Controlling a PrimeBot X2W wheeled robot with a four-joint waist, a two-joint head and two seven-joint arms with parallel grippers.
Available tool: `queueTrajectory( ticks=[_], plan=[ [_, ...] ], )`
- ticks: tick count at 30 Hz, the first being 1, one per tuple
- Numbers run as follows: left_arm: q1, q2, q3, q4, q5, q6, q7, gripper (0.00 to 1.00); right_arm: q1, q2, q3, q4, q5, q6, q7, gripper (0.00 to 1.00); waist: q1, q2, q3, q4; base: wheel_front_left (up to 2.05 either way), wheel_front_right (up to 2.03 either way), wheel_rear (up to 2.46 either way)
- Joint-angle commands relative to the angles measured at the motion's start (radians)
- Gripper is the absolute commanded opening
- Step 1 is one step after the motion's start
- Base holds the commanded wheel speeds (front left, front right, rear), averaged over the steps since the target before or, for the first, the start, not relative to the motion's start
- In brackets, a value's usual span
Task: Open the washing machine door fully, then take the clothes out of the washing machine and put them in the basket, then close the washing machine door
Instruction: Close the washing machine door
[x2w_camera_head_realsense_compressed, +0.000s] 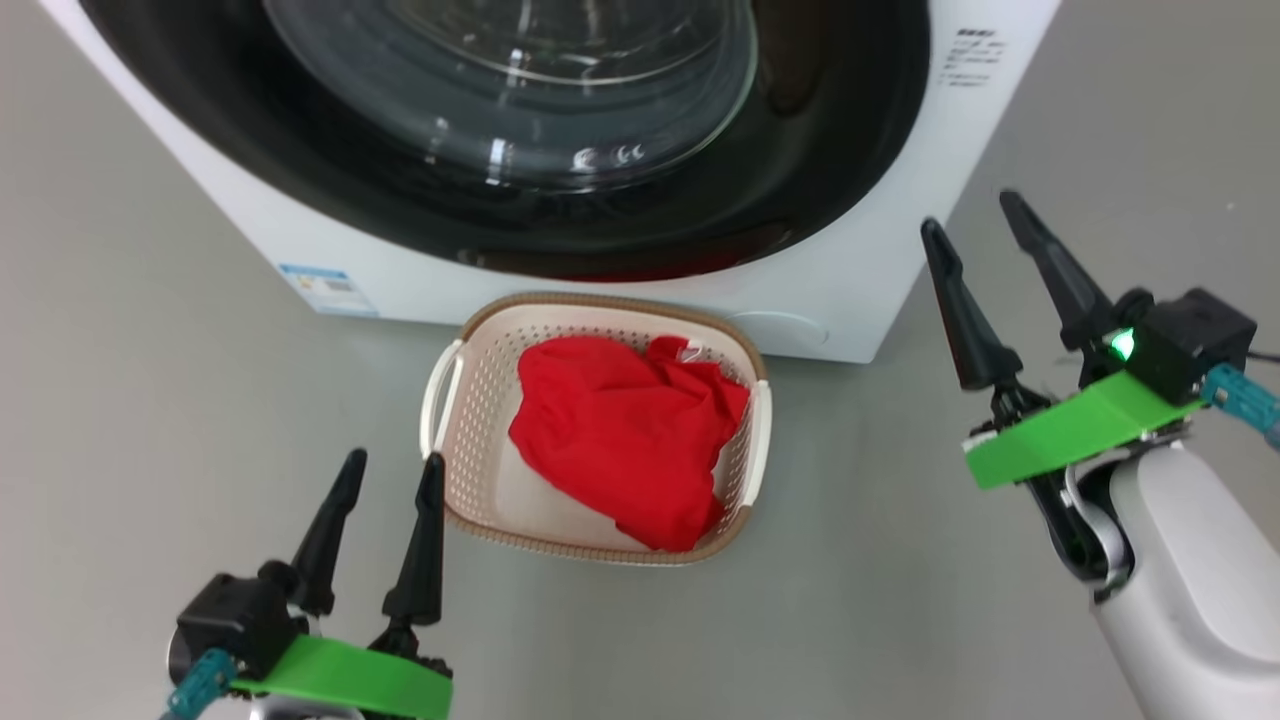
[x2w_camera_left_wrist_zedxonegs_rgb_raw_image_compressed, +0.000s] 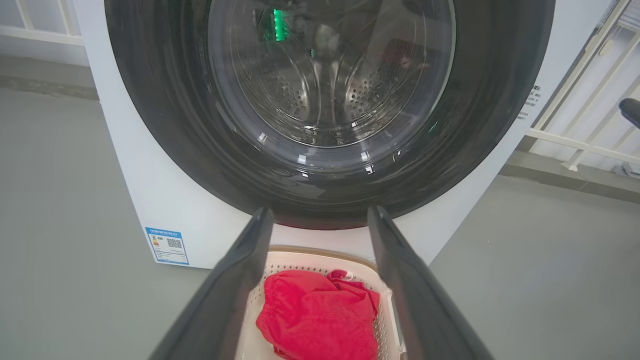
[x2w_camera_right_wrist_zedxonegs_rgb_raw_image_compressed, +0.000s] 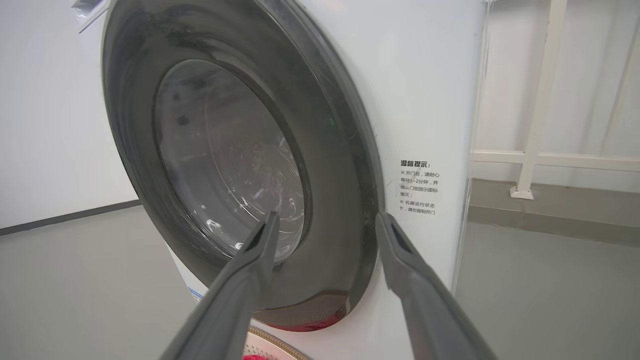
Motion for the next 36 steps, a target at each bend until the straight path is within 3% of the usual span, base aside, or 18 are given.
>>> queueTrajectory(
  ticks=[1, 36],
  plan=[
    [0.015, 0.012, 0.039, -0.017, 0.013, -0.005, -0.012, 1.0, 0.024, 0.008, 0.013, -0.03, 0.01, -0.001, 0.002, 1.0, 0.0, 0.0, -0.023, -0.022, 0.0, 0.0, 0.0],
    [0.118, 0.026, 0.113, -0.023, 0.061, -0.005, -0.012, 1.0, 0.357, 0.062, -0.094, -0.099, -0.01, -0.001, 0.002, 1.0, 0.0, 0.0, -0.159, -0.146, 0.0, 0.0, 0.0]
  ],
)
